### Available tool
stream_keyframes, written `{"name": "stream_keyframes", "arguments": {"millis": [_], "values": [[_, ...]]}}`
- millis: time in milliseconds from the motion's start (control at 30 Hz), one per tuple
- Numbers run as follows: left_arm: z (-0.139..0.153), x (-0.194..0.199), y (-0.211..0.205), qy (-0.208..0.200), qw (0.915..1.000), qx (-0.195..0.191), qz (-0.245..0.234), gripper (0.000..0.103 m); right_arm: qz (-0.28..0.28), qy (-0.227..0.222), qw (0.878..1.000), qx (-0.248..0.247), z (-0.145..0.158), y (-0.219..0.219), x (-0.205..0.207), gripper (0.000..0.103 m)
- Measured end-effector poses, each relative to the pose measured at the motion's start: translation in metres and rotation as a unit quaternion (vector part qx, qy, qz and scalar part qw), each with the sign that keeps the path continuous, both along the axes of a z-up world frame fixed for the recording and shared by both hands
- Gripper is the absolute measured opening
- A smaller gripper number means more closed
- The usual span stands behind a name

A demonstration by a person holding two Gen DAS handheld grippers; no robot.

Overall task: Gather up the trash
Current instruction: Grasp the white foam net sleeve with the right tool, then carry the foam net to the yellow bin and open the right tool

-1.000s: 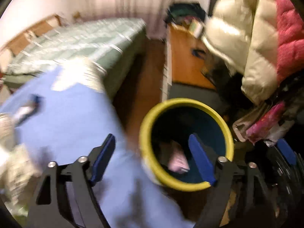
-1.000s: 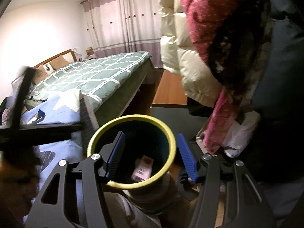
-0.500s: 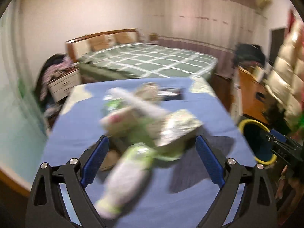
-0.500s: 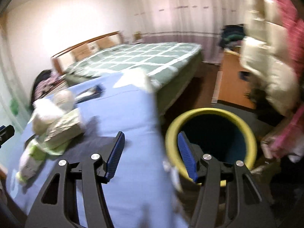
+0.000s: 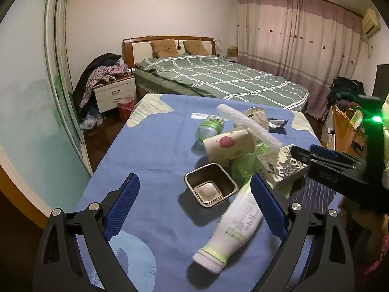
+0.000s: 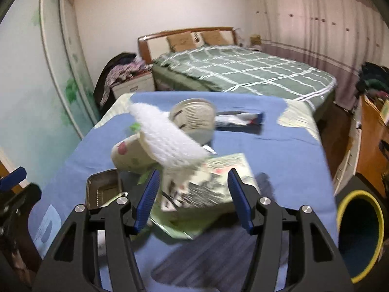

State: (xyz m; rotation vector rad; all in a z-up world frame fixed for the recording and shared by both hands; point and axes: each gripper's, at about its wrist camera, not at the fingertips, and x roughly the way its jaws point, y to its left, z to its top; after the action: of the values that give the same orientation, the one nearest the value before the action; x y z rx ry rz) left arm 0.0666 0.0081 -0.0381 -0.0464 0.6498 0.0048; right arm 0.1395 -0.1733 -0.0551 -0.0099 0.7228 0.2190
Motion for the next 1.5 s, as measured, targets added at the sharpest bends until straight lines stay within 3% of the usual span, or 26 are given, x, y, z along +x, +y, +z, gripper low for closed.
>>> {"name": "stream_keyframes", "arguments": {"millis": [567, 633, 767, 900, 1233, 1500], "values": [[-0.012, 0.004, 0.003, 0.013, 0.9998, -0.013, -0.006, 0.091, 0.024, -0.006, 0.997, -0.077, -0.022, 0.046, 0.047, 0.055], [-0.013, 0.004, 0.002, 0.014, 0.9998, -0.015, -0.006, 0.092, 0.025, -0.002, 0.997, -0.079, -0.025, 0.047, 0.049, 0.048], [-0.013, 0.003, 0.0, 0.016, 0.9997, -0.016, -0.009, 0.092, 0.027, 0.005, 0.997, -0.076, -0.027, 0.045, 0.05, 0.02], [-0.014, 0.004, -0.001, 0.017, 0.9996, -0.017, -0.013, 0.092, 0.035, -0.004, 0.997, -0.063, -0.021, 0.042, 0.041, 0.013], [-0.019, 0.005, -0.009, 0.02, 0.9993, -0.019, -0.026, 0.092, 0.039, -0.022, 0.999, 0.017, 0.011, 0.008, 0.0, 0.012], [-0.035, 0.013, -0.027, 0.042, 0.997, -0.02, -0.062, 0.092, -0.046, -0.043, 0.997, 0.049, 0.018, -0.069, -0.041, 0.012]]}}
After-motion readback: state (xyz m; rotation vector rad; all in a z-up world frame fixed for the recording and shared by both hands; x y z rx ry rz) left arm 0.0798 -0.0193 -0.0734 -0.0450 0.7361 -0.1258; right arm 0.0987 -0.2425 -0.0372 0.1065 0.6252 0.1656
